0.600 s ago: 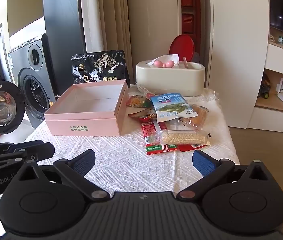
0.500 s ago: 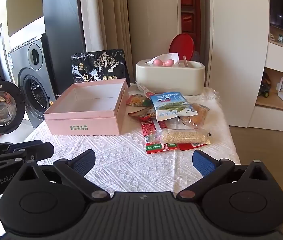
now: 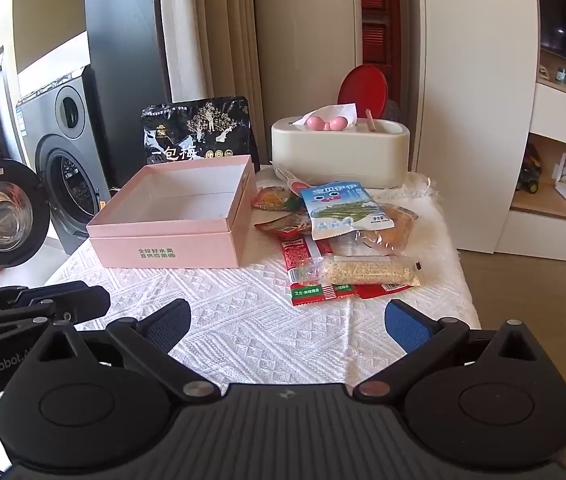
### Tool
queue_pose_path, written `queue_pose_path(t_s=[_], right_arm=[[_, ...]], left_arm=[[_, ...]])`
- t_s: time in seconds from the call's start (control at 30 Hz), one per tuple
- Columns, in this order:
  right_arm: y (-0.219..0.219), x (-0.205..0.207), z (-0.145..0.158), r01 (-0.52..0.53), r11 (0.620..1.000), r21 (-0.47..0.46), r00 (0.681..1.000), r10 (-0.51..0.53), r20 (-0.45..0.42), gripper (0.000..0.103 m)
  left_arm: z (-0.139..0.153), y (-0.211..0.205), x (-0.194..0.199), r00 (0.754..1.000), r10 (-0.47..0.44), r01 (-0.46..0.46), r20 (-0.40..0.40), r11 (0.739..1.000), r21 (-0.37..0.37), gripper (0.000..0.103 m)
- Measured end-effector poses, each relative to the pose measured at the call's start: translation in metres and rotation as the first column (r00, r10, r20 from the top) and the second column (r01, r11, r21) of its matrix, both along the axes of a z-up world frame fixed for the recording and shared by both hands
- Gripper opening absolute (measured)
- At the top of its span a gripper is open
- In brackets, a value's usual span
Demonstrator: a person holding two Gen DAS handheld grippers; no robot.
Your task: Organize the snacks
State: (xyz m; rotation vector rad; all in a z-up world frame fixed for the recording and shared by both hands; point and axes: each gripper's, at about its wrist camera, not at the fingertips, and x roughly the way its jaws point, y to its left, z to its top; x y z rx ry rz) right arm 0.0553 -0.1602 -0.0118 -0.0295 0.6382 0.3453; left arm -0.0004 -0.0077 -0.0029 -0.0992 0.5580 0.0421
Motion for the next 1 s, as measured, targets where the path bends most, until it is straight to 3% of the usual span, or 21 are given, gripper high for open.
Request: queue_pose_path(t_s=[1.0], right_arm=[[-0.0018,-0.0006,-0.0085,0.005,1.0,0.001,1.0,-0.005,-0.024,0.103]], left_arm=[[-0.0004,0.0016,0.0,0.999,-0.003,0.003,-0.041,1.0,-0.011,0.019]])
